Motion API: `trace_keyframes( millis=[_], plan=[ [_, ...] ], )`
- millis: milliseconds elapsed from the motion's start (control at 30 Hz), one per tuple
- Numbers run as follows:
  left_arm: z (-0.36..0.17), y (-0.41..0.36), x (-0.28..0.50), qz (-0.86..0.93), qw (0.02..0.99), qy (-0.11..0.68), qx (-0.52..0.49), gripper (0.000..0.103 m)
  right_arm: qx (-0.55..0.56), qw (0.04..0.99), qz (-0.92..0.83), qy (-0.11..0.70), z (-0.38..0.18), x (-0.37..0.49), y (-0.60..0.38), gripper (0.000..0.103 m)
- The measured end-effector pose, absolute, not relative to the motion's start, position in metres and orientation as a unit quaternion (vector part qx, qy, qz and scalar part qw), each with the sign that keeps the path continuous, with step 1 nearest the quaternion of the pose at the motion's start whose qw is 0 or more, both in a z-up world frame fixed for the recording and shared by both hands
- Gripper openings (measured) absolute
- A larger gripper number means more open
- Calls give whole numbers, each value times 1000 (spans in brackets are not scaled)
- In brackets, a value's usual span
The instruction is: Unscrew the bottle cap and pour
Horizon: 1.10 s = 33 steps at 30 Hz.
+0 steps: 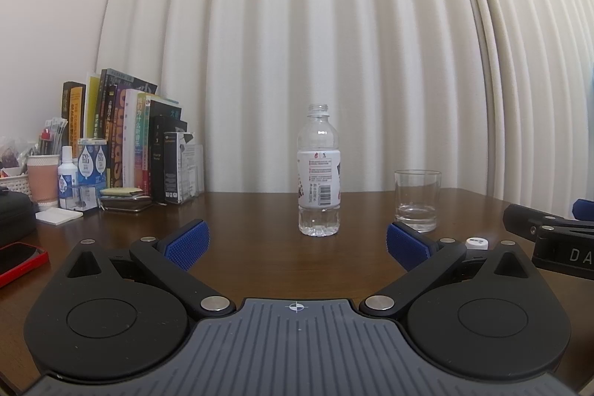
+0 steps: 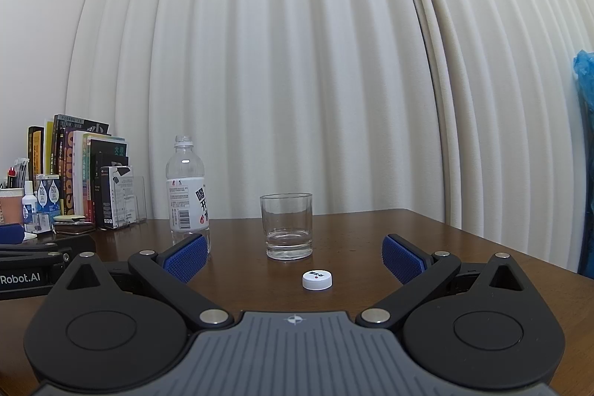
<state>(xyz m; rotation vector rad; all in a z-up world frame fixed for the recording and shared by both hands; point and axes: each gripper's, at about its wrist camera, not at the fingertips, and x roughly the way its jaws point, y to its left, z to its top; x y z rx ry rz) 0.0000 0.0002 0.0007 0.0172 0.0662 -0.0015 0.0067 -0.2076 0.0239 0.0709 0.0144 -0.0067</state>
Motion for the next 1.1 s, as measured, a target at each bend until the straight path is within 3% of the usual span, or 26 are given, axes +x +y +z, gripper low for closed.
trace_keyframes(
  millis=[400, 1100],
  plan=[
    [2, 4, 3, -10, 999, 42, 5, 103, 22, 1000, -6, 12, 24, 6, -206, 103],
    [21, 2, 24, -51, 993, 101, 21, 103, -21, 995, 27, 94, 57, 40, -208, 103]
  ],
)
